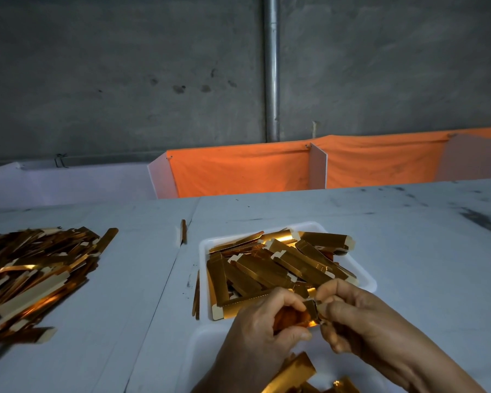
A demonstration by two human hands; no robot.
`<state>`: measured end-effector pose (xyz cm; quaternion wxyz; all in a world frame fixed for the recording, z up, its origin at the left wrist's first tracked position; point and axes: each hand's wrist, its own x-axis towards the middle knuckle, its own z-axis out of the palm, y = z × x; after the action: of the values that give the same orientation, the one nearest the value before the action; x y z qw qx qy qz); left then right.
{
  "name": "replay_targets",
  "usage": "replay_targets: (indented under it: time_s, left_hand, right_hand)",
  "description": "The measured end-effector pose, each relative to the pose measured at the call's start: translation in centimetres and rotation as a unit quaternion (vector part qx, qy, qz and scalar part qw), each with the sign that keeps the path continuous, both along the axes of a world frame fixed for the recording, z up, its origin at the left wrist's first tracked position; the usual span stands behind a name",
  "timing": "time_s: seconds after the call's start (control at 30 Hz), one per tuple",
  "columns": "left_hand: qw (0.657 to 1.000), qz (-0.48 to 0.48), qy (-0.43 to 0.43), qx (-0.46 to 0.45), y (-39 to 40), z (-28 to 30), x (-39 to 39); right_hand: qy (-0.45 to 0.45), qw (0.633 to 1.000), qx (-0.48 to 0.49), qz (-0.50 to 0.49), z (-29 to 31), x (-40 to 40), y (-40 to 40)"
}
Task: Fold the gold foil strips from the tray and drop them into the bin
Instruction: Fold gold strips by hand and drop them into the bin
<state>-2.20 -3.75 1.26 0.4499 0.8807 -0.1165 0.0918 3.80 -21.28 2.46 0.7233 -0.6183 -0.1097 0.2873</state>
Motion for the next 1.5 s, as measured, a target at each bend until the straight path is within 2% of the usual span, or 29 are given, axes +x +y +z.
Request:
replay_targets:
  time_s: [0.2, 0.53, 0.77, 1.0, 1.23, 1.5]
  left_hand:
    - [0.997, -0.02, -0.047, 0.058, 0.0, -0.1, 0.2]
    - [1.0, -0.01, -0.028, -0.002, 0.1, 0.3, -0.4]
    - [0.993, -0.033, -0.097, 0.056, 0.3, 0.2, -0.1]
    - [0.998, -0.021, -0.053, -0.002, 0.2, 0.2, -0.4]
    - [0.999, 0.0, -0.005, -0.047, 0.0, 0.0, -0.4]
    - [0.995, -0.019, -0.007, -0.102, -0.2, 0.3, -0.7]
  right_hand:
    - [-0.076, 0.995, -0.057, -0.001, -0.3, 0.0, 0.2]
    - [0.03, 0.997, 0.062, 0.017, 0.6, -0.5, -0.4]
    - [0.007, 1.0, 0.012, 0.014, 0.1, -0.3, 0.0]
    - [0.023, 0.998, 0.051, 0.037, 0.1, 0.0, -0.7]
    - [0.027, 0.998, 0.046, 0.028, -0.3, 0.2, -0.5]
    - [0.08, 0.984, 0.124, 0.098, -0.4, 0.3, -0.9]
